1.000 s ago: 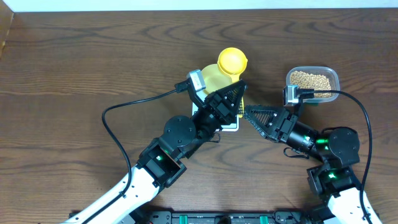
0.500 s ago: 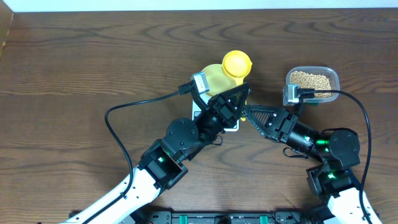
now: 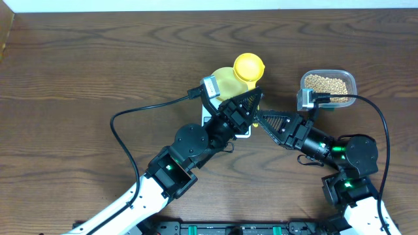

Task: Scoop item into bowl and weigh 50g on scale
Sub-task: 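Bring the scoop over the scale and move the right gripper toward it, then close the right gripper on the scoop handle beside the left gripper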

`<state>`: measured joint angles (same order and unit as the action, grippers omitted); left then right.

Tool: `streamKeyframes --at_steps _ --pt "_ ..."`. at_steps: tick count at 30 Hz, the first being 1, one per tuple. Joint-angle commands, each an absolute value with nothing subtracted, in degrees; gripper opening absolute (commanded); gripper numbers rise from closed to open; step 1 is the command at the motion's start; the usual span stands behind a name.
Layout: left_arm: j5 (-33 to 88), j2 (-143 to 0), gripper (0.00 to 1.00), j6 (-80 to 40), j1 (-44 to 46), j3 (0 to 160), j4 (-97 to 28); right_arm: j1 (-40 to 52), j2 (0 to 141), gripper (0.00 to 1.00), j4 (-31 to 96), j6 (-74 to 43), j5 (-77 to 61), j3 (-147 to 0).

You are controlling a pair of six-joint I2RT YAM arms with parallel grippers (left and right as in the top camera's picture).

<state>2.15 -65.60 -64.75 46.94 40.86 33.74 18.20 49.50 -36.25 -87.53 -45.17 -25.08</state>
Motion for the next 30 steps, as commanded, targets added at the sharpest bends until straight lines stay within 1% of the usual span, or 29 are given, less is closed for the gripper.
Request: streamKeyframes --at_steps 1,24,30 --pt "1.23 -65.87 0.07 -65.93 47.09 41.5 34.41 18.85 49.52 0.26 -36.47 -87.85 -44.73 -25.82" --pt "0.6 -65.91 0.07 -65.91 47.99 41.5 34.41 18.87 49.52 0.21 -36.47 -89.19 -45.43 -25.82" --pt "0.56 -65.91 0.07 -65.91 47.99 41.5 34.41 18.94 49.52 0.21 -36.49 -89.19 -46.06 -25.82"
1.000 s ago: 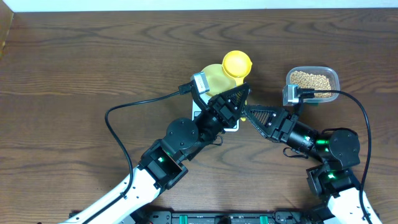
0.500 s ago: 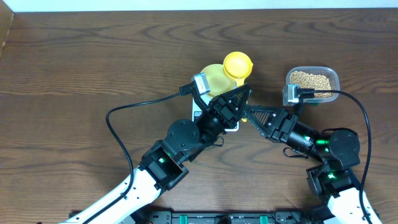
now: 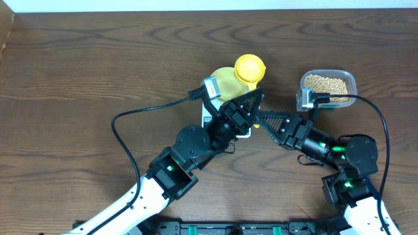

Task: Scoop item into bowl and weigh 50g on scale
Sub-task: 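Close the right gripper on the scoop handle beside the left gripper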

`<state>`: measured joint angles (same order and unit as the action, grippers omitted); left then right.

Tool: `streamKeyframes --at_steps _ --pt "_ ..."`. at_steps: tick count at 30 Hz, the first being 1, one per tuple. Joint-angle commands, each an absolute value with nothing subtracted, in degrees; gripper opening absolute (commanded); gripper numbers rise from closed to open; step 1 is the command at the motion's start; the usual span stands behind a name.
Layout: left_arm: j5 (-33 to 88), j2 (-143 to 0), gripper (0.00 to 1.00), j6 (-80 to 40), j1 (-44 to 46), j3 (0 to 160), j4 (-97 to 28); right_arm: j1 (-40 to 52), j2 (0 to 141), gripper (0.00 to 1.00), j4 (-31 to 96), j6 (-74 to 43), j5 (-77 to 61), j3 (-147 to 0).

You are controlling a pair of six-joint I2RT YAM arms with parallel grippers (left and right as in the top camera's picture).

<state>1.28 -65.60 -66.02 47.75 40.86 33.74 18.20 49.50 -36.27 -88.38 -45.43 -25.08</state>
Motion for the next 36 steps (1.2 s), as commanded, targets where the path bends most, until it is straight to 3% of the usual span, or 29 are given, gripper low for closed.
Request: streamKeyframes --at_steps 1,17,22,28,30,33,36 --pt "0.56 -65.91 0.07 -65.91 47.99 41.5 34.41 19.2 49.52 0.21 -36.49 -89.17 -46.02 -25.82" --pt "0.62 -65.91 0.07 -65.91 47.99 41.5 34.37 21.43 49.52 0.2 -36.47 -88.62 -42.5 -25.82" --pt "0.84 -65.91 0.07 -65.91 47.99 41.5 34.35 21.43 49.52 0.01 -36.47 -87.74 -41.67 -25.82" --pt "0.82 -65.91 0.07 -65.89 47.99 41.5 34.35 21.43 49.52 0.02 -36.47 -86.91 -41.54 -25.82" --pt "0.8 -65.91 0.17 -65.87 47.99 41.5 34.37 21.41 49.41 0.01 -36.49 -85.58 -41.52 -25.82" --pt "0.8 -65.91 0.45 -64.66 47.97 41.47 34.35 21.37 49.41 0.01 -36.47 -83.55 -41.45 -25.82" --pt "0.8 -65.91 0.59 -62.11 47.97 41.5 34.35 20.78 49.41 0.02 -36.42 -81.91 -41.43 -25.82"
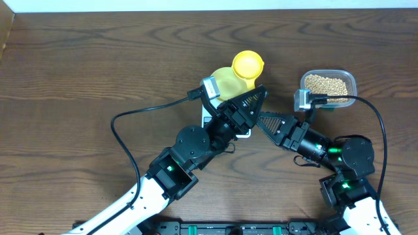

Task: Scoop item into bowl and weigh 50g on scale
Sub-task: 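Close the right gripper on the scoop handle beside the left gripper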

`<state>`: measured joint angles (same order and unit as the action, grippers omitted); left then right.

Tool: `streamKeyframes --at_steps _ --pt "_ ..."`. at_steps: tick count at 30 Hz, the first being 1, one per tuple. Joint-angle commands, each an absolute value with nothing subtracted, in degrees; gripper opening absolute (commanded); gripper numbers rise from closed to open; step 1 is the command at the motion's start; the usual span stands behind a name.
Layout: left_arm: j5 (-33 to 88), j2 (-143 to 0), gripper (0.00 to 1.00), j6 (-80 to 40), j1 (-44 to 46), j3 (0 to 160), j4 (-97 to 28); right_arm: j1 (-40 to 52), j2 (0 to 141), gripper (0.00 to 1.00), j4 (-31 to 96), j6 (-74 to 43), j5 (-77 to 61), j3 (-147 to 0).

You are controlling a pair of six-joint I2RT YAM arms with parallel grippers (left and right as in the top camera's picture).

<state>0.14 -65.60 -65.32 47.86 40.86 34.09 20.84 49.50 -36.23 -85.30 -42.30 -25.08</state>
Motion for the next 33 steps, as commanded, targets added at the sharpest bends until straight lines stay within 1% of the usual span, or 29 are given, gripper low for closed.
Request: streamKeyframes --at_steps 1,2,3,7,9,13,15,19,21,23,25,27,28,29,30,32,33 --pt "0.78 -65.91 0.61 -61.54 47.97 41.47 34.35 20.45 49.41 0.02 -36.4 -81.47 -41.47 -25.82" --pt "0.51 -65.91 0.64 -60.42 47.92 41.47 34.33 20.01 49.41 0.02 -36.25 -80.86 -41.47 -25.82" --pt "0.27 -65.91 0.64 -59.64 47.92 41.47 34.35 19.84 49.41 0.01 -36.18 -80.73 -41.52 -25.82" --pt "-4.84 -65.8 0.69 -48.84 47.92 41.47 34.33 18.79 49.41 0.01 -30.74 -77.36 -41.78 -25.82" --pt "-6.59 -65.78 0.69 -44.47 47.9 41.5 34.35 18.72 49.41 0.01 -26.68 -74.78 -42.37 -25.82" --pt "-9.56 -65.78 0.69 -38.17 47.7 41.5 31.27 18.72 49.41 0.02 -24.82 -72.03 -44.25 -25.82" --pt "-11.62 -65.78 0.69 -37.52 47.16 41.5 26.96 18.68 49.41 0.02 -24.27 -71.24 -44.53 -25.82" --pt "-11.66 -65.78 0.69 -37.54 45.25 41.5 19.59 18.2 49.41 0.02 -24.16 -70.04 -44.51 -25.82" --pt "-11.64 -65.65 0.7 -37.54 44.29 41.5 17.69 17.58 49.41 0.01 -23.55 -68.82 -45.1 -25.82" --pt "-11.55 -64.9 0.69 -37.54 43.13 41.5 15.64 17.08 49.41 0.02 -20.36 -66.06 -46.09 -25.82" --pt "-6.94 -62.52 0.69 -37.54 40.36 41.54 11.97 16.53 49.41 0.02 -11.14 -59.27 -46.35 -25.82" --pt "-0.84 -60.97 0.69 -37.82 37.98 41.54 10.15 16.25 49.41 0.02 -7.51 -54.54 -46.54 -25.82" --pt "4.86 -60.01 0.63 -38.87 35.92 41.54 8.75 16.27 49.39 0.02 -7.22 -52.14 -47.4 -25.82" --pt "8.69 -59.55 0.48 -40.32 34.39 41.54 7.81 16.27 49.39 0.02 -7.25 -51.4 -47.79 -25.82" --pt "12.75 -59.31 0.43 -41.78 32.84 41.54 7.01 16.27 49.41 0.01 -7.2 -50.3 -48.1 -25.82" --pt "23.07 -59.48 0.43 -43.16 29.82 41.56 6.46 16.27 49.41 0.01 -6.24 -47.77 -48.45 -25.82" --pt "26.68 -59.51 0.49 -43.13 28.99 41.56 6.42 16.27 49.41 0.01 -5.56 -46.37 -48.42 -25.82"
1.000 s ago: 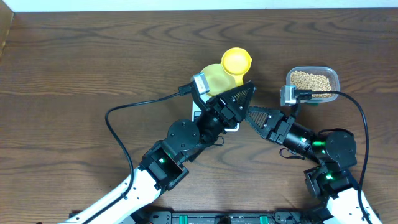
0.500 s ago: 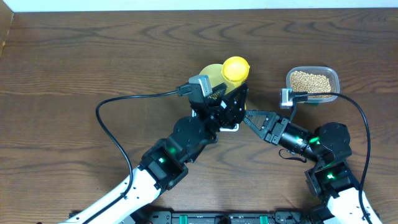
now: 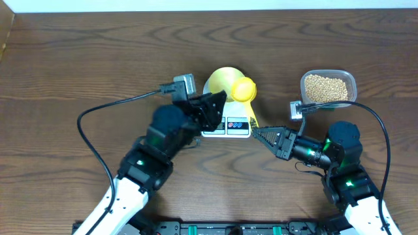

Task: Scoop item into bowl and weigh 50g on scale

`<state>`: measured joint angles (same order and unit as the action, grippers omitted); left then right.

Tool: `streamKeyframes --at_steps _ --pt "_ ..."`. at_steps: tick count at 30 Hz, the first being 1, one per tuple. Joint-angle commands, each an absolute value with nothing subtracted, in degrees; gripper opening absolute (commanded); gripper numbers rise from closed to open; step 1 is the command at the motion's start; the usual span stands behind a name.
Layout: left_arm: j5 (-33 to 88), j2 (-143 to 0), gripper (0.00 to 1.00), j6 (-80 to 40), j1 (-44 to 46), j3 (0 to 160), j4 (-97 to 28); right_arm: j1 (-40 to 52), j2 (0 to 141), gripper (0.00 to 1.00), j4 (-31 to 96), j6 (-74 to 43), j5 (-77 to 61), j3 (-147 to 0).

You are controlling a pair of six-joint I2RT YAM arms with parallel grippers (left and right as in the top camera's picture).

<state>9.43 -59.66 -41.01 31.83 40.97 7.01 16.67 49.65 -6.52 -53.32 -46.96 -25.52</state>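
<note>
A yellow bowl (image 3: 221,81) stands on the white scale (image 3: 226,126) at the table's middle. The yellow scoop (image 3: 245,90) lies tilted over the bowl's right rim, its handle running down to the right. My right gripper (image 3: 257,132) is shut on the end of that handle, just right of the scale. Left of the bowl, above the scale's left end, my left gripper (image 3: 214,104) is open and holds nothing. A clear tub of tan beans (image 3: 328,86) sits to the right.
Black cables loop from both arms over the wooden table (image 3: 78,59). The right arm's body (image 3: 339,147) lies below the bean tub. A white wall edge runs along the far side.
My left gripper has drawn back to the left, off the scoop, uncovering the scale. The scoop's head, then beyond the bowl's far right rim, now lies over the bowl, held by the right gripper.
At the first two moments both grippers met at the scoop's handle over the scale, the scoop's head past the bowl. Then the right gripper sat slightly lower on the handle. Now the left gripper is away and the right alone holds the scoop.
</note>
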Motion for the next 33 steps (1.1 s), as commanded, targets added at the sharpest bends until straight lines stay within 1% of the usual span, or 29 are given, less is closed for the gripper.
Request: streamKeyframes --at_steps 1,2,3,4,6,7,9,10,11,14,15,16,20,25,29,33 --pt "32.25 -59.53 0.54 -43.13 27.38 41.56 5.34 16.27 49.41 0.02 -3.36 -43.66 -48.18 -25.82" --pt "32.38 -59.53 0.54 -43.11 27.07 41.56 4.67 16.27 49.41 0.01 -2.72 -42.94 -48.18 -25.82" --pt "32.29 -59.53 0.58 -42.54 26.72 41.56 3.75 16.27 49.41 0.02 -2.26 -42.48 -48.18 -25.82" --pt "31.81 -59.57 0.76 -40.36 26.26 41.56 2.52 16.27 49.41 0.02 -1.96 -42.54 -48.21 -25.85" --pt "31.68 -59.57 0.91 -38.54 26.15 41.56 2.35 16.27 49.41 0.02 -1.87 -42.57 -48.45 -25.93" --pt "31.7 -59.55 0.91 -38.41 26.15 41.56 2.39 16.27 49.41 0.01 -1.58 -42.57 -48.42 -26.06" --pt "31.68 -59.57 0.9 -38.39 26.15 41.56 2.33 16.27 49.41 0.02 -0.19 -42.54 -48.45 -26.76" --pt "31.7 -59.57 0.77 -38.41 26.15 41.56 1.98 16.27 49.41 0.02 0.6 -42.5 -48.47 -27.16" --pt "31.66 -59.57 0.7 -38.41 26.15 41.56 2.22 16.27 49.41 0.01 3.01 -41.85 -48.64 -28.29" --pt "30.11 -59.64 0.7 -36.51 26.15 41.56 1.65 16.27 49.41 0.02 9.47 -38.74 -49.28 -31.31" --pt "30.11 -59.7 0.69 -35.55 26.15 41.56 1.21 16.27 49.41 0.01 11.35 -37.8 -49.28 -32.12" --pt "30.04 -59.72 0.65 -35.59 26.15 41.56 0.38 16.32 49.41 0.02 13.82 -36.16 -49.39 -33.28" --pt "29.98 -60.6 0.63 -36.01 26.15 41.56 -5.91 17.37 49.41 0.02 21.04 -26.94 -50.59 -38.46" --pt "30.11 -61.52 0.63 -42.11 26.15 41.56 -6.17 19.22 49.41 0.02 23.4 -24.53 -50.41 -39.64" --pt "34.0 -61.52 0.63 -42.37 26.15 41.56 -2.28 20.84 49.41 0.02 27.97 -23.03 -47.94 -39.64" --pt "33.87 -61.58 0.63 -43.33 26.15 41.56 -2.09 22.22 49.41 0.01 28.01 -22.57 -47.94 -39.64"
